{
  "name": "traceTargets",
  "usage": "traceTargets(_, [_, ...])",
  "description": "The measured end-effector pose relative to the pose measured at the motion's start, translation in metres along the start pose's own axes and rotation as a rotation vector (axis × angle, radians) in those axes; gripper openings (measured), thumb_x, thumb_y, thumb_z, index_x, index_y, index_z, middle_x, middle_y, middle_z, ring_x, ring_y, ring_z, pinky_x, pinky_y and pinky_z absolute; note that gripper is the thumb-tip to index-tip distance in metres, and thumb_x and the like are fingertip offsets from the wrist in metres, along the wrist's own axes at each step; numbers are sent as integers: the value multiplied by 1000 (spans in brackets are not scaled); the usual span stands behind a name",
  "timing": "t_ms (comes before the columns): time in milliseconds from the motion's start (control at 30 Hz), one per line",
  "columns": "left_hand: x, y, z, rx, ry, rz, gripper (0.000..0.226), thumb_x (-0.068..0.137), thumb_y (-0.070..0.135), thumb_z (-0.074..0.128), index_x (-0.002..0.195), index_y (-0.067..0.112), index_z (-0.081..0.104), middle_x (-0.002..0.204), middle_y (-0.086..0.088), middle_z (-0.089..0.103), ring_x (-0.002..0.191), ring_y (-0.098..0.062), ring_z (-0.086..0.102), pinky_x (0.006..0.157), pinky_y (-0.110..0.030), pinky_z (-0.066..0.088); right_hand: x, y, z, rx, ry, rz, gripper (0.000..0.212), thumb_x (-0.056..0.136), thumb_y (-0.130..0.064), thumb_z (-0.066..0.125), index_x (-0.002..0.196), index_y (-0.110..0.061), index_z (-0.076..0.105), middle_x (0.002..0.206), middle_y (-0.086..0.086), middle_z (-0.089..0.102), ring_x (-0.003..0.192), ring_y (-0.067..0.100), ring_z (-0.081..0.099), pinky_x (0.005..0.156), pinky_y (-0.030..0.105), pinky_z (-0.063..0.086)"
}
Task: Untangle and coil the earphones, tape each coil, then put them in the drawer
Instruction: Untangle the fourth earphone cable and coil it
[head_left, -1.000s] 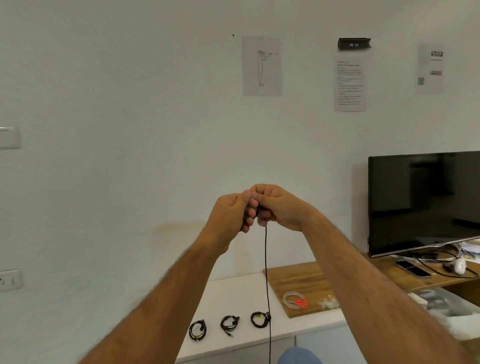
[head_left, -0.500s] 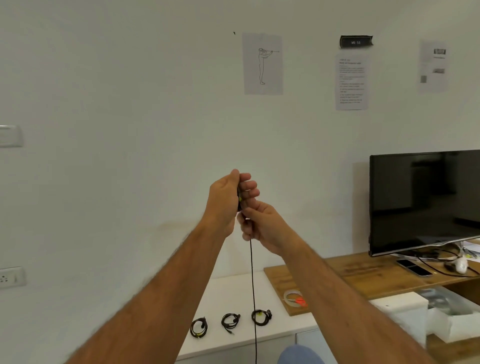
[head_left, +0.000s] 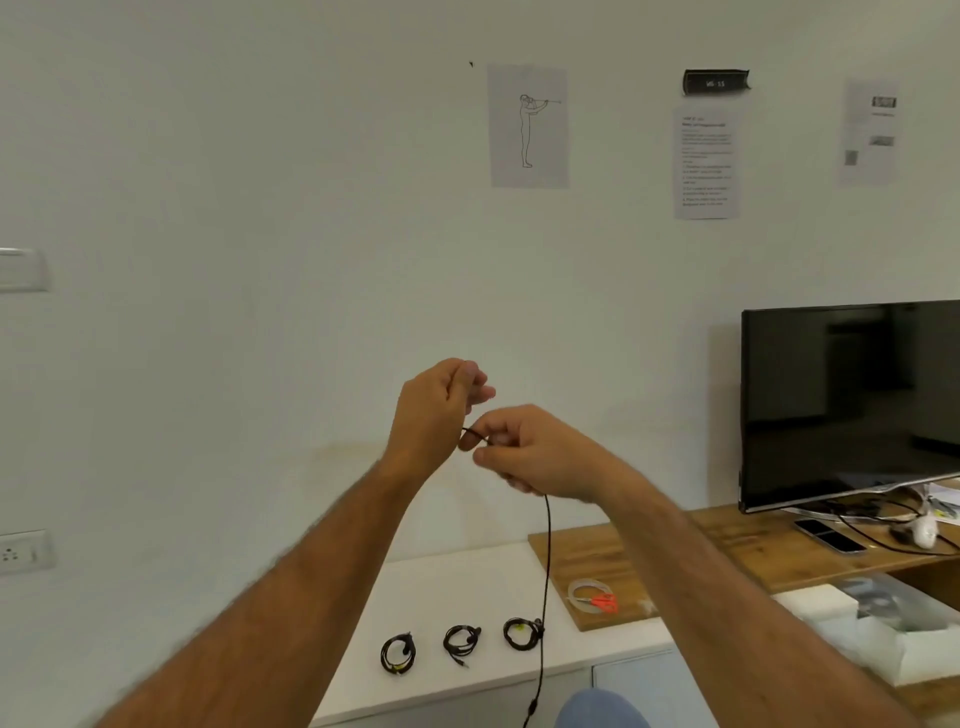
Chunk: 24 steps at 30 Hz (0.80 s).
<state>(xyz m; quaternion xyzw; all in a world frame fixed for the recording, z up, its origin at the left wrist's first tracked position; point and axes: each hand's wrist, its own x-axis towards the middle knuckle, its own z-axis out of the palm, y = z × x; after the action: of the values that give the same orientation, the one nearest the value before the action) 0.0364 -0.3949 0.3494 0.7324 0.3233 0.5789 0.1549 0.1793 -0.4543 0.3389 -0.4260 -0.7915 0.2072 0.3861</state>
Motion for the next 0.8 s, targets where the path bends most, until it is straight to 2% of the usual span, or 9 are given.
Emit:
traceTargets(100, [-6,-1,1,103,-103,-44,37,103,31,38,87,13,66,75,2,70,69,-10,68,64,-23,54,8,-6,-19,-180,155,-84,13,91,-18,63,86,-16,75,51,-14,51,49,5,41,55,21,38])
traceTargets(167, [-10,4,3,-28,-200,-149,40,104,31,35,93,8,65,73,-3,71,66,-16,69,57,-26,53,13,-7,-29,-224,214,-113,13,86,-16,65,79,-18,75,56,-6,58,52,7,46,56,25,41])
traceTargets(233, [-13,11,4,-121,-263,-224,43,105,32,32,96,4,64,70,-4,68,58,-14,65,52,-24,47,17,-6,-38,-220,252,-126,9,82,-15,68,76,-18,74,65,4,67,58,17,56,62,34,49])
traceTargets(300, [-16,16,5,-196,-299,-264,46,105,33,30,93,5,63,65,-3,62,50,-11,54,48,-22,40,20,-5,-45,-175,278,-151,4,78,-14,72,74,-16,72,68,2,70,69,22,65,71,39,53])
traceTargets(367, [-19,20,6,-307,-329,-323,46,106,35,28,88,10,62,62,0,55,48,-9,43,48,-21,34,21,-3,-50,-139,287,-174,4,79,-11,75,76,-12,72,69,-1,69,65,11,63,67,28,52])
traceTargets(433, [-20,23,5,-409,-374,-380,47,106,37,27,86,12,61,60,1,51,47,-9,37,48,-21,31,22,-1,-53,-105,285,-161,4,81,-10,76,80,-11,73,73,5,67,59,4,55,58,18,45])
traceTargets(533, [-22,25,6,-494,-452,-433,48,106,38,25,86,11,59,59,1,48,48,-10,32,48,-22,27,23,6,-56,-9,274,-150,4,83,-7,74,84,-11,73,80,20,66,60,15,53,57,23,46])
traceTargets(700, [-23,28,5,-533,-495,-484,48,105,39,26,91,10,61,60,2,47,48,-8,33,47,-20,27,23,13,-55,100,303,-174,5,84,-3,71,85,-8,73,76,9,68,63,22,54,58,29,48])
traceTargets(800, [-24,28,6,-512,-490,-493,49,105,41,26,93,10,63,61,3,46,48,-7,32,47,-19,28,24,15,-54,97,314,-191,4,85,-6,71,84,-10,73,79,12,69,59,21,53,59,30,48])
